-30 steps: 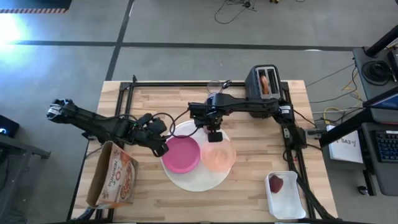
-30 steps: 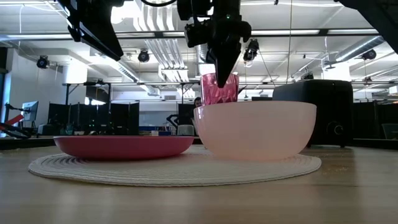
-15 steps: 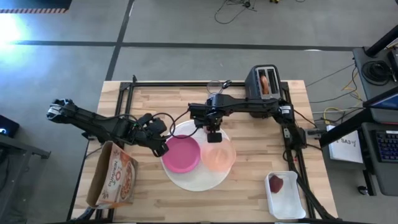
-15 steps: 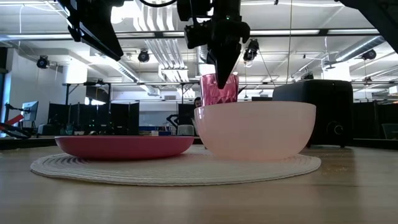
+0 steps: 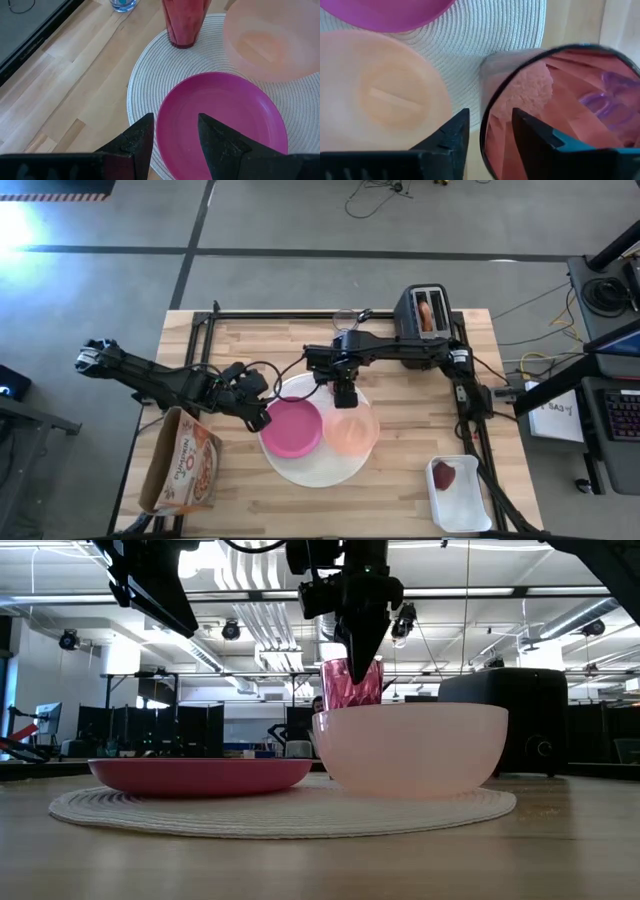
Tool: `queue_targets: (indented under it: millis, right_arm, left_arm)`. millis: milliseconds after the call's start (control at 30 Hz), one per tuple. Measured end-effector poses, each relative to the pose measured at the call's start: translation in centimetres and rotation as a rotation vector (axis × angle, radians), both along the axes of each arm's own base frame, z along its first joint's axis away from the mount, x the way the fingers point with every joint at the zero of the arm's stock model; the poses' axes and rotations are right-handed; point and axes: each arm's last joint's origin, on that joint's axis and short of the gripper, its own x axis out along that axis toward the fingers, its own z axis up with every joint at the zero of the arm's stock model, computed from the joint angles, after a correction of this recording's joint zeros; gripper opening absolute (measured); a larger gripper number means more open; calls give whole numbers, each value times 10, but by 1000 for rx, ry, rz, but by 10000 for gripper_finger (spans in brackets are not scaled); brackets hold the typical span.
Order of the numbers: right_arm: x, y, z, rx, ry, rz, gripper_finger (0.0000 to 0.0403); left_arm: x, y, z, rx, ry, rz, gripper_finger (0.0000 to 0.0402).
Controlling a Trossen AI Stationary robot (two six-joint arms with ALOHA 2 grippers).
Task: Arrange a breakfast setting
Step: Pour the cereal from the orange cereal box into the orange bowl on the white mat
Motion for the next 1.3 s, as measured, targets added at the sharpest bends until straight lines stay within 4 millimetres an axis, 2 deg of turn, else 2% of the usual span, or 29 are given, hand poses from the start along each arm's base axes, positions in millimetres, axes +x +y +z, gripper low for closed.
queue_targets:
  millis: [267,467,633,767,1033,1167,1300]
  right_arm:
    - [-19,2,34,-1,-58,-6,154]
    - [-46,5,70,5,-160,-43,143]
    - [-70,8,84,4,-277,-65,136]
    - [-94,11,74,26,-358,-115,132]
    - [-150,24,28,123,-523,-279,137]
    - [-173,35,11,199,-682,-330,132]
    - [-190,46,-2,268,-858,-305,128]
  left_arm:
    - [0,0,0,-1,0,0,137]
    - [0,0,0,-10,-6,12,137]
    - [0,0,0,-16,-10,18,137]
    - [0,0,0,-16,-9,19,137]
    - [0,0,0,-8,-2,10,137]
    - [0,0,0,4,7,-5,137]
    - [0,0,0,6,7,-6,137]
